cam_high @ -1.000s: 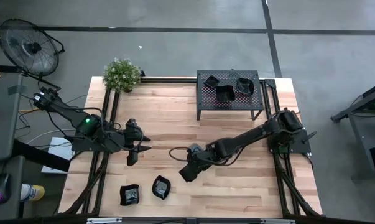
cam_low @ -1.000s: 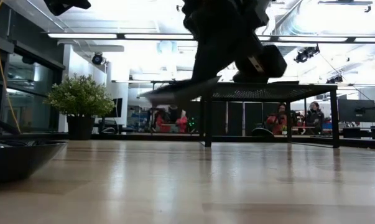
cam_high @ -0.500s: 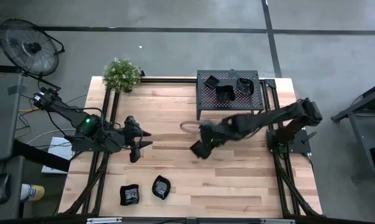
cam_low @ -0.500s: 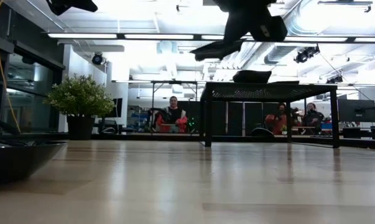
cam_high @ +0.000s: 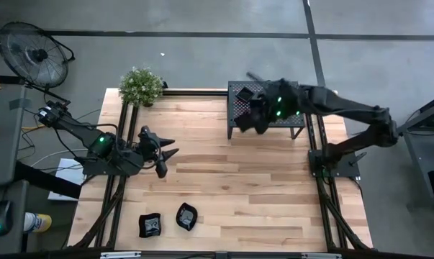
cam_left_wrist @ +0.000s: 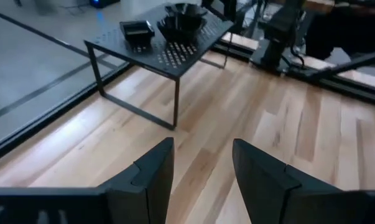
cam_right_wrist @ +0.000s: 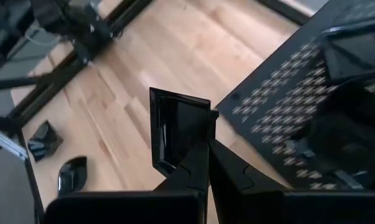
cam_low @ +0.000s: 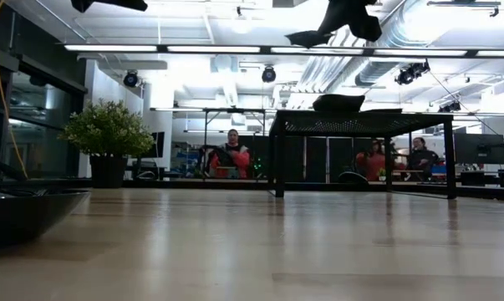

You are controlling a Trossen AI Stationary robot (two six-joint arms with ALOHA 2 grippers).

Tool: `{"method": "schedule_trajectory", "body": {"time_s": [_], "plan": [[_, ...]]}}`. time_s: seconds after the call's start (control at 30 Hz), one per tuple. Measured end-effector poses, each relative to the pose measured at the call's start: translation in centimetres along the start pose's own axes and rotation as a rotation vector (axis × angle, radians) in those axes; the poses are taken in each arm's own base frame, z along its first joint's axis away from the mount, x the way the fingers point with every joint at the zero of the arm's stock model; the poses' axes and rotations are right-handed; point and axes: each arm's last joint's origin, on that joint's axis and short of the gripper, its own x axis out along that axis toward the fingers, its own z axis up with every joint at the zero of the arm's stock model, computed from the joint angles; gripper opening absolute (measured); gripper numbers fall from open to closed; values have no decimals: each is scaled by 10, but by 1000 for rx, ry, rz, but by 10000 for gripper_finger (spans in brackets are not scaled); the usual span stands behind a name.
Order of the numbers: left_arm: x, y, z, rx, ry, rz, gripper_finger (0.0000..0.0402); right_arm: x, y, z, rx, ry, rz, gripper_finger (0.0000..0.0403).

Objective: Pick & Place Mini shaped plates
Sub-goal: Stack the black square plate on top of the black square plates on the shelf

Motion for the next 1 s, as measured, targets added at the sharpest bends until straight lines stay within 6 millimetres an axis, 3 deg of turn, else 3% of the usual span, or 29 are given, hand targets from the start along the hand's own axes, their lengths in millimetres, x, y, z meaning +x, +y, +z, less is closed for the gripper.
{"method": "schedule_trajectory", "body": {"time_s": [0.17,0.53,1.0], "plan": [[0,1,2,-6,-33,33,162,-10,-27,18,13,-56,14,0],[29,28,15,136,57,87,162,3,-77,58,161,-192,16,0],[58,70,40,318,92,-5,162,32,-112,71,493,-214,-123,0]]}}
